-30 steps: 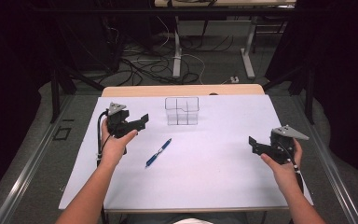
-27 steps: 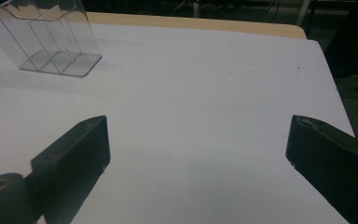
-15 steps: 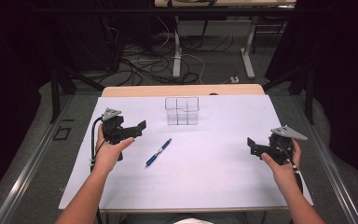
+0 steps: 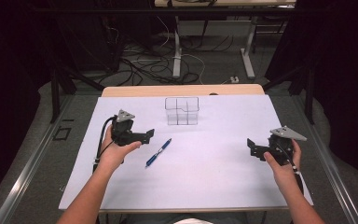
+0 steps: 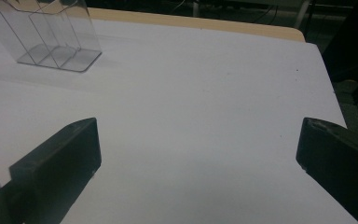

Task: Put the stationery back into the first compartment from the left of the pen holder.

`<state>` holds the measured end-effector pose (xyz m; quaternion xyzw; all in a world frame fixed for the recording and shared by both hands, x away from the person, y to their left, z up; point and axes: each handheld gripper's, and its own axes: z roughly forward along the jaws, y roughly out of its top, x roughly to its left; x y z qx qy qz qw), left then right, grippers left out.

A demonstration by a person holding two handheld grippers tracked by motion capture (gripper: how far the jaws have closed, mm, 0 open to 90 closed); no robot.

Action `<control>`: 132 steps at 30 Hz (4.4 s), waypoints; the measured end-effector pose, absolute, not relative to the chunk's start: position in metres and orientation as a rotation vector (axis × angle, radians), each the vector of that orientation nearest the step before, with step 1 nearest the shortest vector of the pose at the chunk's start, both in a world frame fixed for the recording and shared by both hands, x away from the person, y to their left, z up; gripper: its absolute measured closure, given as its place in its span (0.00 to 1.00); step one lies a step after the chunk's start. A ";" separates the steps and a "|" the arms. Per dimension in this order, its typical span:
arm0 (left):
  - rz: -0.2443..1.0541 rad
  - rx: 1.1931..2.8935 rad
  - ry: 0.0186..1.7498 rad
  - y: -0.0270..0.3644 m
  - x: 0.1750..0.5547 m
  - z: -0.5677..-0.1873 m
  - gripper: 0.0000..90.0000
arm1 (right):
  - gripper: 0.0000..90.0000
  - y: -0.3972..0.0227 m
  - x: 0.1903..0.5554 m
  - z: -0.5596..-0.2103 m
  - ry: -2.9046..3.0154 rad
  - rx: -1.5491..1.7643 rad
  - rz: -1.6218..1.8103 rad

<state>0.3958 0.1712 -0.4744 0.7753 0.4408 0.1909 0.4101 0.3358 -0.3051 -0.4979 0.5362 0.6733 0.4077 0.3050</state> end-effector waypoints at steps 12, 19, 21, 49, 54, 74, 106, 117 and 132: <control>0.440 2.006 1.098 0.153 0.403 -0.475 0.04 | 0.00 -0.304 0.337 -0.500 1.805 1.414 1.076; 0.429 2.085 1.083 0.145 0.408 -0.471 0.05 | 0.00 -0.304 0.338 -0.501 1.813 1.414 1.080; 0.430 2.113 1.075 0.144 0.410 -0.467 0.06 | 0.00 -0.304 0.338 -0.501 1.814 1.409 1.079; 0.319 2.352 1.073 0.122 0.428 -0.460 0.31 | 0.00 -0.305 0.337 -0.502 1.823 1.415 1.080; 0.275 2.370 1.104 0.118 0.432 -0.462 0.38 | 0.00 -0.304 0.338 -0.503 1.829 1.422 1.085; 0.029 2.466 1.191 0.103 0.445 -0.482 0.59 | 0.00 -0.305 0.338 -0.504 1.848 1.400 1.071; -0.005 2.571 1.269 0.080 0.456 -0.522 0.76 | 0.00 -0.305 0.338 -0.504 1.861 1.397 1.066; 0.007 2.577 1.296 0.079 0.458 -0.526 0.81 | 0.00 -0.305 0.338 -0.505 1.860 1.391 1.059; 0.020 2.596 1.308 0.076 0.457 -0.526 0.88 | 0.00 -0.305 0.338 -0.505 1.867 1.395 1.054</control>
